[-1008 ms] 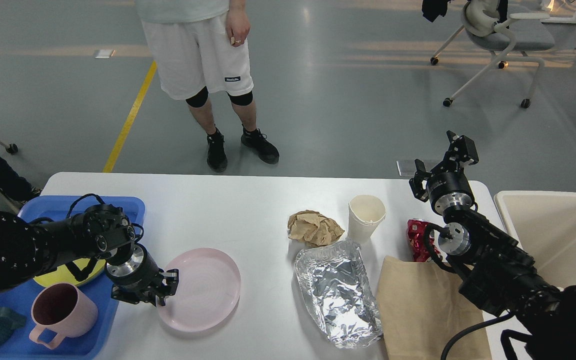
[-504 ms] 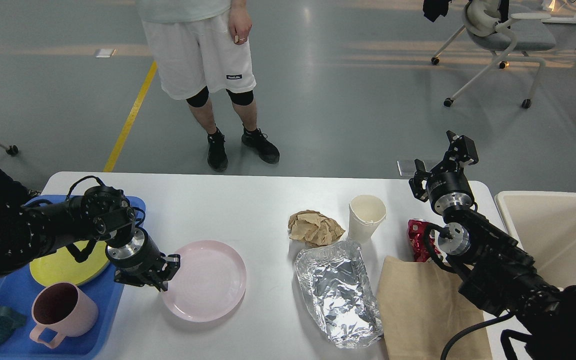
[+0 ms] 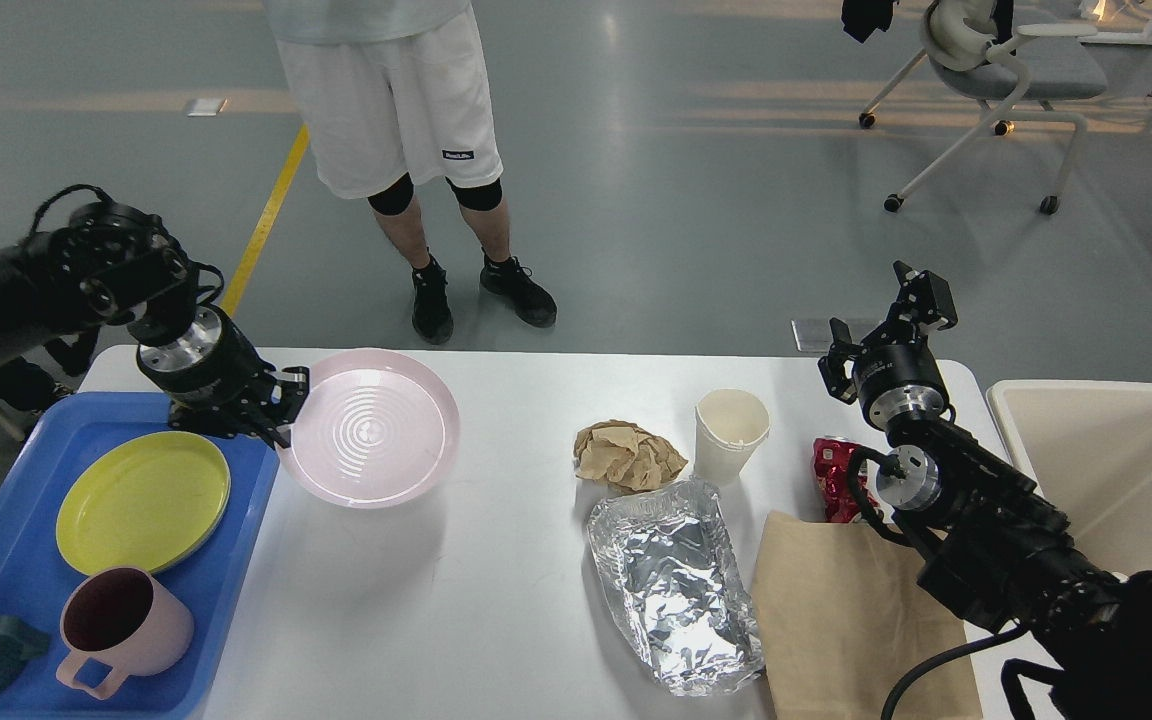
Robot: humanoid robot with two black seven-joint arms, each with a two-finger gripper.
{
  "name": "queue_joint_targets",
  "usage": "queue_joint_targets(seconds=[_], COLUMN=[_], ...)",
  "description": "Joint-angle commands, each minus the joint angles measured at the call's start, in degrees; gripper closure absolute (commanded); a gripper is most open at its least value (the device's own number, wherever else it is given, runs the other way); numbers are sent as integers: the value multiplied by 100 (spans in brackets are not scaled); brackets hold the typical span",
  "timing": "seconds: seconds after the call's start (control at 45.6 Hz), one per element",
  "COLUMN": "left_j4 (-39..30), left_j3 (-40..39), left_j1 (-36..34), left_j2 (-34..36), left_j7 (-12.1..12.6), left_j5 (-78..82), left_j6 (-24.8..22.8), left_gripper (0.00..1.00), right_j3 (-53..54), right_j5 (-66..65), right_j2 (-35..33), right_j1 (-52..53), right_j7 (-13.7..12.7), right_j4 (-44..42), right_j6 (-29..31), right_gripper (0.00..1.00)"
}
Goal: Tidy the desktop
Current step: 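Carry the pink plate onto the yellow plate on the tray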
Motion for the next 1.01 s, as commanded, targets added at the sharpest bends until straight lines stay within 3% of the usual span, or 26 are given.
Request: queue_joint_targets(seconds=[0.0, 0.153, 0.285, 0.57, 0.832, 0.986], left_j4=[72, 335, 643, 1970, 2691, 2735], left_j3=[-11, -20, -46, -371, -424, -521], left_j1=[26, 271, 641, 1643, 2214, 2250], left_j2=[659, 1380, 1531, 1399, 977, 933], left_j7=[2, -6, -15, 2, 3, 11], left_j5=[4, 4, 4, -5, 4, 4], left_j6=[-51, -33, -60, -93, -93, -93], left_gripper=[100, 100, 100, 100, 100, 100], right_j3=[0, 0, 0, 0, 0, 0], right_j5=[-1, -1, -1, -10, -1, -1], right_j2=[0, 0, 0, 0, 0, 0], right_j1=[0, 0, 0, 0, 0, 0], right_j7=[1, 1, 1, -7, 1, -7], right_j4=[1, 1, 1, 1, 1, 1], right_j6=[-1, -1, -1, -1, -1, -1], right_gripper=[0, 0, 0, 0, 0, 0])
